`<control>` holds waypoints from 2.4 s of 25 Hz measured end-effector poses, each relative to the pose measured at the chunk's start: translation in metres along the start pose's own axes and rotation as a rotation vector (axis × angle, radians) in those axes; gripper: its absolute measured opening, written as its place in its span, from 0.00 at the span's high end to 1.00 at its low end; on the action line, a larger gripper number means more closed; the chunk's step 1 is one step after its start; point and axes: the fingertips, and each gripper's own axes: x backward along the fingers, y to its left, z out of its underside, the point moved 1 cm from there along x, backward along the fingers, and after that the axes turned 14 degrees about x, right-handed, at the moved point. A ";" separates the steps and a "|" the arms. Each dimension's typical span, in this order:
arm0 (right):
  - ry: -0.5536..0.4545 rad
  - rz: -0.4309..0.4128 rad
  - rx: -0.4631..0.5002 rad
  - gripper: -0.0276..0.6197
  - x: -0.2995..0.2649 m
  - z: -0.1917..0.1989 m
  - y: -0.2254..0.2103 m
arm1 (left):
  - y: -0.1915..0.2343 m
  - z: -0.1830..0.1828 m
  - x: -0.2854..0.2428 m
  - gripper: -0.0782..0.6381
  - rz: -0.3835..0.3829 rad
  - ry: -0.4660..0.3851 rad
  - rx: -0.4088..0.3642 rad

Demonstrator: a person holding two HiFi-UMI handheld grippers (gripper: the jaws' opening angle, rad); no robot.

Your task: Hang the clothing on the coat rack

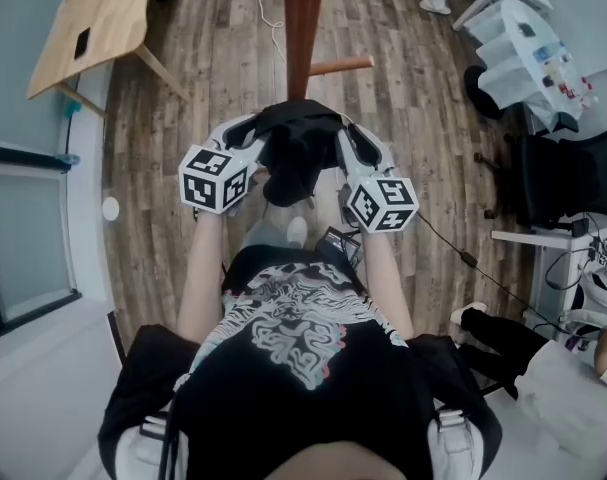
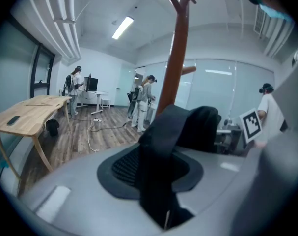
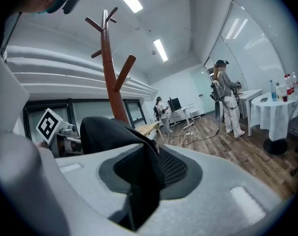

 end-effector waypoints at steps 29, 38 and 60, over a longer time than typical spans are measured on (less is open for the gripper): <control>-0.029 0.070 0.090 0.84 0.033 -0.027 0.064 | -0.002 -0.028 0.091 0.69 0.092 -0.185 -0.043; -0.061 0.163 0.172 0.96 0.071 -0.030 0.096 | 0.019 -0.021 0.150 0.91 -0.009 -0.306 0.005; -0.043 0.287 0.139 0.96 0.216 0.018 0.202 | -0.060 0.078 0.233 0.91 0.112 -0.229 -0.033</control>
